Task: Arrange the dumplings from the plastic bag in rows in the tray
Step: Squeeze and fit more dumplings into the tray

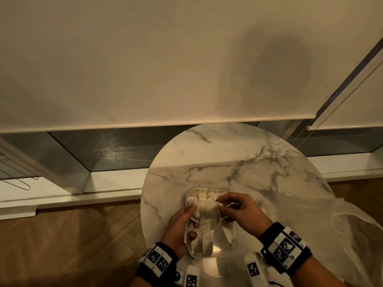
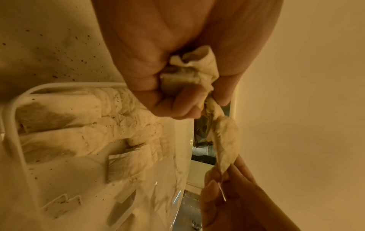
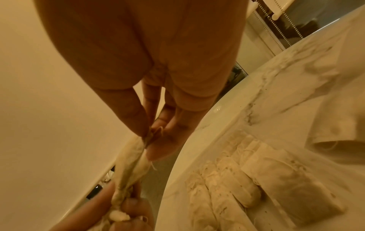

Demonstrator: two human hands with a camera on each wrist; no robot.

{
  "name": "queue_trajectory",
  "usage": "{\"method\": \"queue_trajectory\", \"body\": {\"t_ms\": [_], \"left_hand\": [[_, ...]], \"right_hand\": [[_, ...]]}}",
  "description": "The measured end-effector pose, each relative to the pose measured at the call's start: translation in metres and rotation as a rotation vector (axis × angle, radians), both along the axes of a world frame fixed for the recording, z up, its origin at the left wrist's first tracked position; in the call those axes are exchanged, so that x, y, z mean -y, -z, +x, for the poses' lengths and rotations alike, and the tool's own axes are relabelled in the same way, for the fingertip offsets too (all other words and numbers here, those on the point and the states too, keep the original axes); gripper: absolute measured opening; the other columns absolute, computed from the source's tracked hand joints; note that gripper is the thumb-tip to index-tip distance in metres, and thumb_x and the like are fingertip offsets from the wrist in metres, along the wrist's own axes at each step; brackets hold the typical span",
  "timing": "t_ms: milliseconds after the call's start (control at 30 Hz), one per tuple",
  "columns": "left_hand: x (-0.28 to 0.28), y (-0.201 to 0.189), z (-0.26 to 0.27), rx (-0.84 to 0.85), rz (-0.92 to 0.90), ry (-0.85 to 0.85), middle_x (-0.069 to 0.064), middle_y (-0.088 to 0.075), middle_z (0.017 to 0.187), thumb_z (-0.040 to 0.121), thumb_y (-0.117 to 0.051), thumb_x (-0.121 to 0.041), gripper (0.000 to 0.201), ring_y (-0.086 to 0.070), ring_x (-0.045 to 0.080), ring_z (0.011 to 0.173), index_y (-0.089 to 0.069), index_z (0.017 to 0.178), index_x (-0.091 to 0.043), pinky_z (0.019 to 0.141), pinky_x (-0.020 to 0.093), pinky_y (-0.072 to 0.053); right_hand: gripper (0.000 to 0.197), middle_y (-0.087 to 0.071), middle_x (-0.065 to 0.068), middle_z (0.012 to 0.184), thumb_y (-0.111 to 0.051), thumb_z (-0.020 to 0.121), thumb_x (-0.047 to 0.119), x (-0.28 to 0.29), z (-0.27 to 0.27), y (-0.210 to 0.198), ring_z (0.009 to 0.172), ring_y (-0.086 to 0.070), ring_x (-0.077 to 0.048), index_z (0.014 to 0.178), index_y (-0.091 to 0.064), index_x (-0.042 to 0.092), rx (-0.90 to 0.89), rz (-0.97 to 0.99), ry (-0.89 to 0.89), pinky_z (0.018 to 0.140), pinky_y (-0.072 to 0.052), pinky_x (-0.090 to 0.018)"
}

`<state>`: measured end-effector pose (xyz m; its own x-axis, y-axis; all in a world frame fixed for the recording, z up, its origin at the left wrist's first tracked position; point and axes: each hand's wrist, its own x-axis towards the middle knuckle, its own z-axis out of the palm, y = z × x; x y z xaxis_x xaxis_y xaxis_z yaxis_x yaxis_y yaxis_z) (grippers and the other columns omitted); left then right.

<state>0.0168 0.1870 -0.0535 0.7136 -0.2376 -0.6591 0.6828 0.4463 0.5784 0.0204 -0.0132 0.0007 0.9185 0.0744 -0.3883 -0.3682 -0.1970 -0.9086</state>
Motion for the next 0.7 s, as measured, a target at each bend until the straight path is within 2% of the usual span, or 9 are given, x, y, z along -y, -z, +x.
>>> {"method": "queue_trajectory", "body": {"t_ms": [100,200,267,300,367,433,500,600,700], "left_hand": [[-0.008,0.005,0.006,-0.046,-0.038,-0.063,0.006,-0.055,0.078,0.078,-0.072,-0.036,0.041,-0.047,0.013,0.058,-0.065,0.108,-0.009,0.040,0.019,-0.029],[-0.017,0.007,0.010,-0.104,-0.100,-0.114,0.005,-0.056,0.076,0.087,-0.067,-0.034,0.039,-0.048,0.011,0.055,-0.065,0.115,-0.007,0.037,0.018,-0.030],[-0.021,0.005,0.012,-0.120,-0.111,-0.144,0.005,-0.058,0.075,0.093,-0.062,-0.032,0.035,-0.049,0.010,0.053,-0.065,0.115,-0.005,0.036,0.017,-0.029],[-0.022,0.004,0.013,-0.123,-0.111,-0.156,0.005,-0.059,0.074,0.095,-0.061,-0.032,0.033,-0.048,0.010,0.052,-0.066,0.113,-0.005,0.035,0.017,-0.029],[-0.024,0.001,0.014,-0.131,-0.096,-0.179,0.003,-0.059,0.068,0.097,-0.059,-0.031,0.028,-0.048,0.009,0.050,-0.068,0.105,-0.006,0.035,0.016,-0.029],[-0.026,0.001,0.015,-0.141,-0.085,-0.200,0.001,-0.057,0.063,0.097,-0.059,-0.031,0.024,-0.046,0.008,0.049,-0.067,0.099,-0.008,0.035,0.016,-0.029],[-0.027,0.004,0.014,-0.153,-0.075,-0.220,0.001,-0.056,0.062,0.096,-0.060,-0.031,0.024,-0.046,0.009,0.049,-0.067,0.099,-0.009,0.035,0.016,-0.029],[-0.027,0.005,0.012,-0.172,-0.055,-0.230,0.001,-0.056,0.062,0.095,-0.061,-0.032,0.024,-0.047,0.009,0.050,-0.066,0.101,-0.009,0.036,0.017,-0.030],[-0.027,0.006,0.010,-0.184,-0.047,-0.242,0.001,-0.056,0.064,0.094,-0.063,-0.033,0.025,-0.048,0.010,0.053,-0.066,0.102,-0.009,0.036,0.018,-0.031]], "right_hand": [[0.012,-0.070,-0.013,0.089,-0.068,0.089,0.004,0.006,0.003,-0.002,0.074,-0.069,-0.024,0.096,-0.074,0.011,0.036,-0.026,0.039,0.063,-0.058,-0.033],[0.015,-0.072,-0.013,0.089,-0.068,0.088,0.002,0.013,0.009,0.006,0.083,-0.070,-0.025,0.094,-0.074,0.014,0.102,-0.099,0.172,0.061,-0.058,-0.029],[0.011,-0.072,-0.005,0.083,-0.071,0.088,0.009,0.018,0.012,0.017,0.081,-0.068,-0.019,0.092,-0.074,0.018,0.144,-0.231,0.202,0.063,-0.059,-0.030],[0.010,-0.071,0.001,0.081,-0.072,0.088,0.013,0.021,0.013,0.023,0.078,-0.068,-0.014,0.091,-0.074,0.021,0.147,-0.324,0.143,0.065,-0.060,-0.030],[0.009,-0.069,0.006,0.083,-0.070,0.089,0.019,0.025,0.014,0.033,0.074,-0.065,-0.008,0.093,-0.074,0.025,0.062,-0.466,-0.094,0.065,-0.057,-0.023],[0.012,-0.067,0.009,0.089,-0.067,0.090,0.021,0.025,0.017,0.043,0.077,-0.063,-0.006,0.098,-0.074,0.028,-0.032,-0.573,-0.285,0.063,-0.050,-0.015],[0.019,-0.066,0.010,0.098,-0.064,0.091,0.019,0.024,0.021,0.055,0.084,-0.060,-0.004,0.104,-0.072,0.030,-0.059,-0.695,-0.368,0.068,-0.045,-0.010],[0.025,-0.067,0.006,0.112,-0.059,0.092,0.017,0.016,0.029,0.073,0.100,-0.061,-0.010,0.111,-0.072,0.027,-0.093,-0.812,-0.521,0.085,-0.046,-0.017],[0.022,-0.068,0.002,0.116,-0.058,0.093,0.025,0.009,0.038,0.088,0.103,-0.063,-0.015,0.110,-0.072,0.028,-0.153,-0.866,-0.593,0.093,-0.048,-0.026]]}}
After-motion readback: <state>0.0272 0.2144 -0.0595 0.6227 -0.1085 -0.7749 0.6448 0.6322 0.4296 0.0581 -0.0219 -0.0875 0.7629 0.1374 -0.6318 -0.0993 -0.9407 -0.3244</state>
